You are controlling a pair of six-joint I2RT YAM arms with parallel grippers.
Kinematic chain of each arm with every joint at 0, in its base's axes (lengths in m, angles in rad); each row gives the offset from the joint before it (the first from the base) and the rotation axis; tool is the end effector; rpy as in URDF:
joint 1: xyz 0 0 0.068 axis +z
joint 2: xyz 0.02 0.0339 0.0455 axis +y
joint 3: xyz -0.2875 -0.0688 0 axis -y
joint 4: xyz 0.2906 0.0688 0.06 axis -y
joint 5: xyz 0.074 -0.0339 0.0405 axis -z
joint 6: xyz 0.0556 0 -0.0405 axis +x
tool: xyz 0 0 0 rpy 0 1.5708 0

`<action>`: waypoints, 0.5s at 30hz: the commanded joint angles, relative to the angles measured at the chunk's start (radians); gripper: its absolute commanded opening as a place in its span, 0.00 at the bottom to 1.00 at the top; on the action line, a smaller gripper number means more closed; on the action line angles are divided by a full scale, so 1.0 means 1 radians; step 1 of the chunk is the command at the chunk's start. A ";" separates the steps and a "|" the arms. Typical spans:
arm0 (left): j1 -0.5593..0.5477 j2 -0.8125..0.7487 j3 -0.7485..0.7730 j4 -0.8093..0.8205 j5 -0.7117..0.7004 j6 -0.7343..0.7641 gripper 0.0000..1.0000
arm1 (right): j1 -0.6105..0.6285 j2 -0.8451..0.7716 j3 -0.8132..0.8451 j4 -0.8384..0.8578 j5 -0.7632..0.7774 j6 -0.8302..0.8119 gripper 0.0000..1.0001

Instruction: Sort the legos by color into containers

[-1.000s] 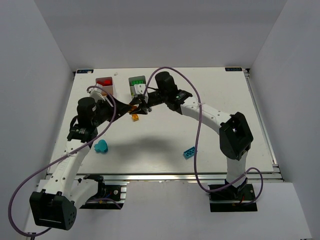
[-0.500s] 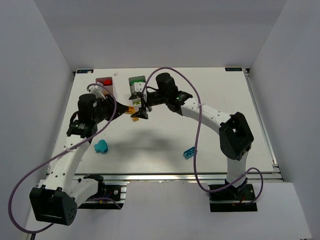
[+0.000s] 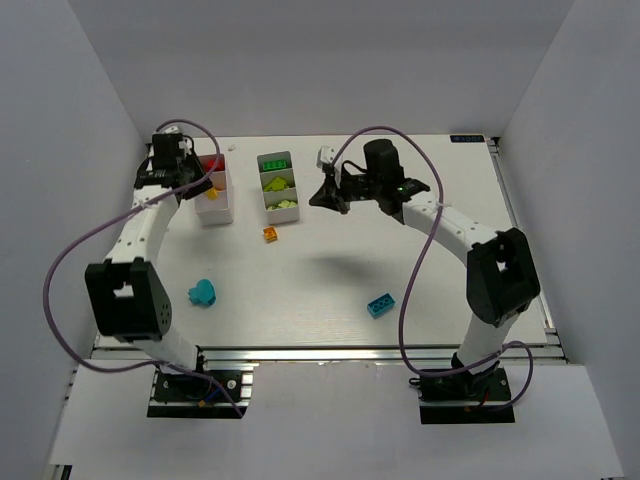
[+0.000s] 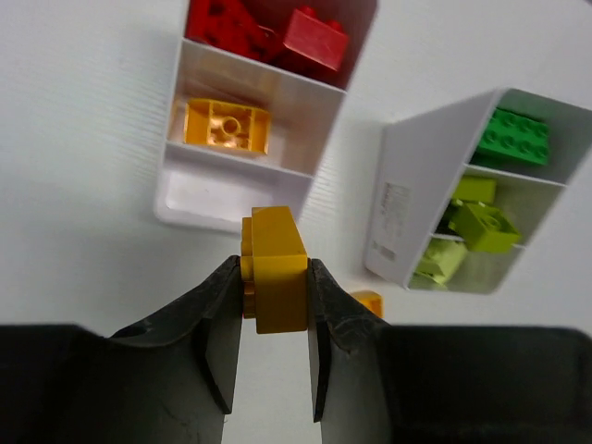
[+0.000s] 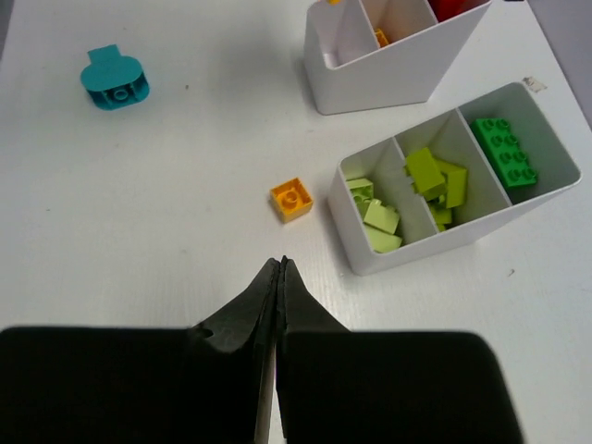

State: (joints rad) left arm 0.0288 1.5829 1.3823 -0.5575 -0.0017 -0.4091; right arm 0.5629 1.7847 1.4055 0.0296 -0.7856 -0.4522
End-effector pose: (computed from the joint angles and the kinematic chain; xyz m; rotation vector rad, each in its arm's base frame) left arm 0.4141 0.0120 0.3128 -0.5083 2.2805 -0.1881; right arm 0.3847 0.2892 0.3038 -1.3468 1.3351 0.8240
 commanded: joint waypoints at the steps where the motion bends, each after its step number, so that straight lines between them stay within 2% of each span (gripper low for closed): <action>1: 0.013 0.063 0.112 -0.019 -0.046 0.101 0.11 | 0.002 -0.094 -0.066 0.003 -0.035 -0.011 0.00; 6: 0.019 0.167 0.241 -0.032 -0.046 0.138 0.11 | -0.018 -0.122 -0.099 -0.011 -0.046 -0.011 0.00; 15: 0.028 0.218 0.245 -0.004 0.000 0.142 0.13 | -0.035 -0.116 -0.096 -0.020 -0.058 -0.009 0.00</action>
State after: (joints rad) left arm 0.0498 1.8107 1.6138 -0.5819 -0.0200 -0.2852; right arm 0.5320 1.6936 1.3113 -0.0002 -0.8185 -0.4557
